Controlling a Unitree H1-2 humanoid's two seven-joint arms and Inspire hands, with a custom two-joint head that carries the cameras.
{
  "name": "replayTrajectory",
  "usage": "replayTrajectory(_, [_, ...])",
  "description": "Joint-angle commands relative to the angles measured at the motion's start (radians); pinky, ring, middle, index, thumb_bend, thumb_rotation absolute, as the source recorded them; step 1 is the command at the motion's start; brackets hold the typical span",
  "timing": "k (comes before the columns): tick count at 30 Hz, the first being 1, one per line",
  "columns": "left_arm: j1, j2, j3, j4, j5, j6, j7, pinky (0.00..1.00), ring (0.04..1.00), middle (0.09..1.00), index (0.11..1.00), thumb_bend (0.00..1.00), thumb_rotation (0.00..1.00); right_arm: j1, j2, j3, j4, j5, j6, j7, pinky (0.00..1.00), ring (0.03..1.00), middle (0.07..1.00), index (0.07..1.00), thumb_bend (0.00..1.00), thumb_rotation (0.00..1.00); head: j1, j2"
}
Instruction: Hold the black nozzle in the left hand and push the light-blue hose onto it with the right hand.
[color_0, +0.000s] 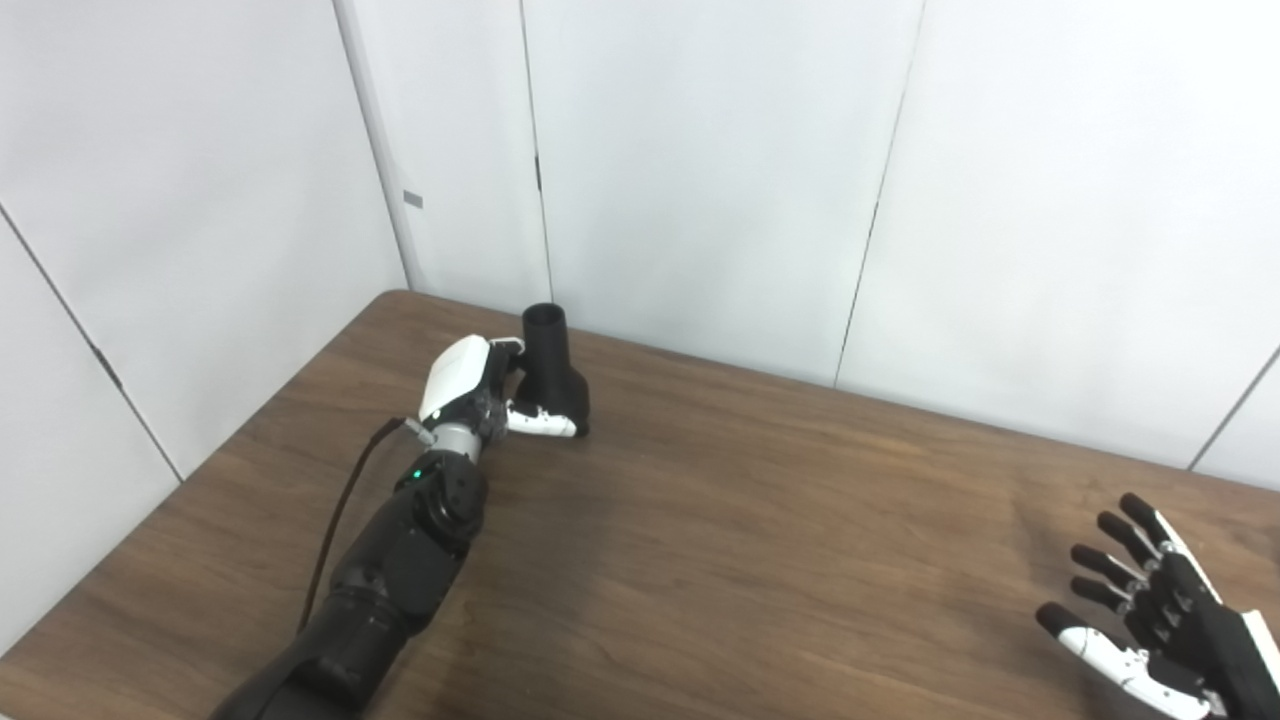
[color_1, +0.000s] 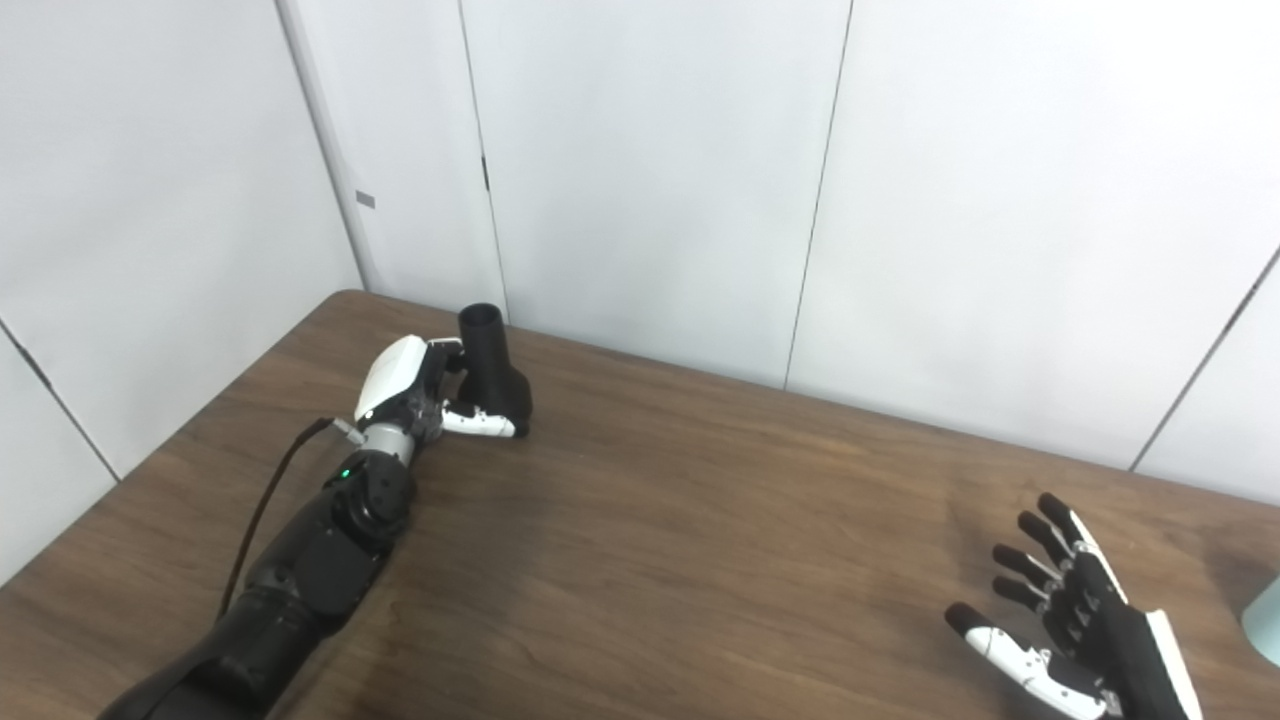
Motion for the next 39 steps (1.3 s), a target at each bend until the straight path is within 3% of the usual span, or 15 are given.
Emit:
replayTrajectory(1, [0.016,-0.037,-0.042,0.036,0.008,-0.011,-0.029,0.95,0.693,0.527,0.453,0.52,0.00,-0.021,-0.009,-0.001,-0.006,-0.003,-0.046,-0.002,0.75,0.804,0.898,0.918,0.51,0.06,0.001,0.000])
replayTrajectory(7, [0.026,-0.041,-0.074,0.058,0.036,-0.032,0.037,0.94,0.711,0.528,0.451,0.52,0.00,-0.024,-0.009,-0.006,0.003,0.007,-0.054,0.000,0.74,0.808,0.900,0.922,0.53,0.11,0.000,0.006])
replayTrajectory(17, [0.039,-0.030,-0.140,0.077,0.071,-0.069,0.054,0.96,0.672,0.506,0.464,0.53,0.00,-0.037,-0.006,-0.006,0.032,0.007,-0.065,-0.003,0.74,0.800,0.897,0.913,0.57,0.12,-0.023,0.010])
replayTrajectory(23, [0.068,-0.039,-0.200,0.055,0.116,-0.133,0.108,0.95,0.645,0.489,0.476,0.53,0.00,-0.045,-0.003,0.002,0.083,-0.003,-0.118,-0.006,0.73,0.786,0.891,0.898,0.61,0.12,-0.100,0.011])
replayTrajectory(27, [0.093,-0.062,-0.258,0.002,0.146,-0.189,0.120,0.93,0.627,0.480,0.485,0.53,0.00,-0.061,0.008,-0.001,0.170,0.037,-0.211,0.013,0.70,0.801,0.901,0.889,0.66,0.15,-0.187,0.018])
replayTrajectory(32, [0.106,-0.104,-0.332,-0.021,0.193,-0.259,0.129,0.90,0.613,0.472,0.492,0.53,0.00,-0.072,0.011,0.012,0.226,0.000,-0.290,-0.006,0.62,0.761,0.873,0.860,0.71,0.24,-0.263,0.025])
replayTrajectory(39, [0.099,-0.166,-0.402,0.020,0.254,-0.350,0.127,0.85,0.596,0.461,0.499,0.53,0.00,-0.081,0.030,0.008,0.227,-0.011,-0.293,-0.029,0.60,0.770,0.876,0.856,0.72,0.27,-0.336,0.037])
